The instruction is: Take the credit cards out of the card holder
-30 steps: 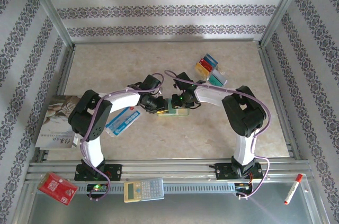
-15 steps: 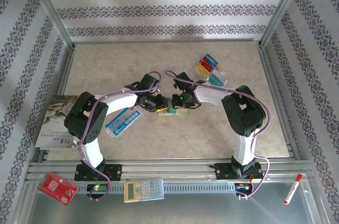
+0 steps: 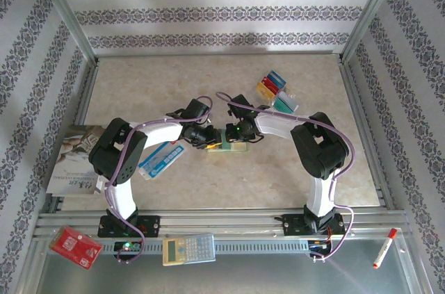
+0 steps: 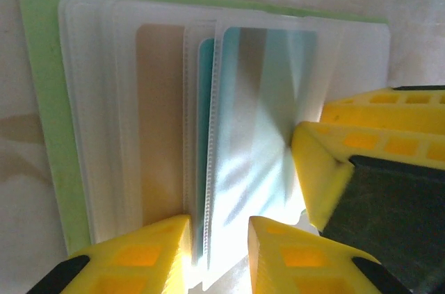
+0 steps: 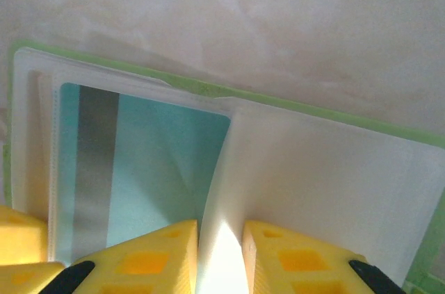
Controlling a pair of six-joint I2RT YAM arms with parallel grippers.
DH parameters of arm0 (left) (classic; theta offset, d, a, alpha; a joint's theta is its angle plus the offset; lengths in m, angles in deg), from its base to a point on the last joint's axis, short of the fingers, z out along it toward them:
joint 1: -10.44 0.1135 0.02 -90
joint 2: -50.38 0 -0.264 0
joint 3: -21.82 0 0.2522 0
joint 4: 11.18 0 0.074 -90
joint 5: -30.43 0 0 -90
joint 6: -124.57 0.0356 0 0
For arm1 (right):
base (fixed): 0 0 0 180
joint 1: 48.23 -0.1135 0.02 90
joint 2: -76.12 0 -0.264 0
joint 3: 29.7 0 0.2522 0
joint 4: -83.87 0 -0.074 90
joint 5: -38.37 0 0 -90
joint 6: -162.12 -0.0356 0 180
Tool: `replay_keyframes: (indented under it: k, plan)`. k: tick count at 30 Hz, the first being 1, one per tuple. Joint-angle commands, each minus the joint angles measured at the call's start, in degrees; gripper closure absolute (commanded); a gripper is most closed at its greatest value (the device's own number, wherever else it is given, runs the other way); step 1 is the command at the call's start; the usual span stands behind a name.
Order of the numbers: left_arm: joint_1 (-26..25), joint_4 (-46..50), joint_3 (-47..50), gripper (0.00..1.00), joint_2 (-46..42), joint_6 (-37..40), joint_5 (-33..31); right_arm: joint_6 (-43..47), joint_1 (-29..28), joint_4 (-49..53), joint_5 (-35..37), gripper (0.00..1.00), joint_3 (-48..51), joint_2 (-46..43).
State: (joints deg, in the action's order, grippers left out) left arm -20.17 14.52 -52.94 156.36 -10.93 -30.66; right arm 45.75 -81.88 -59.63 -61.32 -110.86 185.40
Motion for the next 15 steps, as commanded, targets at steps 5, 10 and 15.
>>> replay_keyframes:
  k: [5, 10, 15]
  plan:
    - [0.6, -0.1, -1.3, 0.72, 1.6, 0.5, 0.3, 0.4, -0.3, 3.8, 2.2, 0.74, 1.2, 3.5]
    - [0.6, -1.0, -1.5, 0.72, 2.5, -0.1, 3.3, 0.3, -0.3, 3.6, 1.9, 0.73, 1.5, 3.6]
    - [0.6, -4.8, -1.3, 0.73, 1.9, -1.4, 7.5, 0.3, -0.2, 3.6, 1.6, 0.74, 1.6, 3.6]
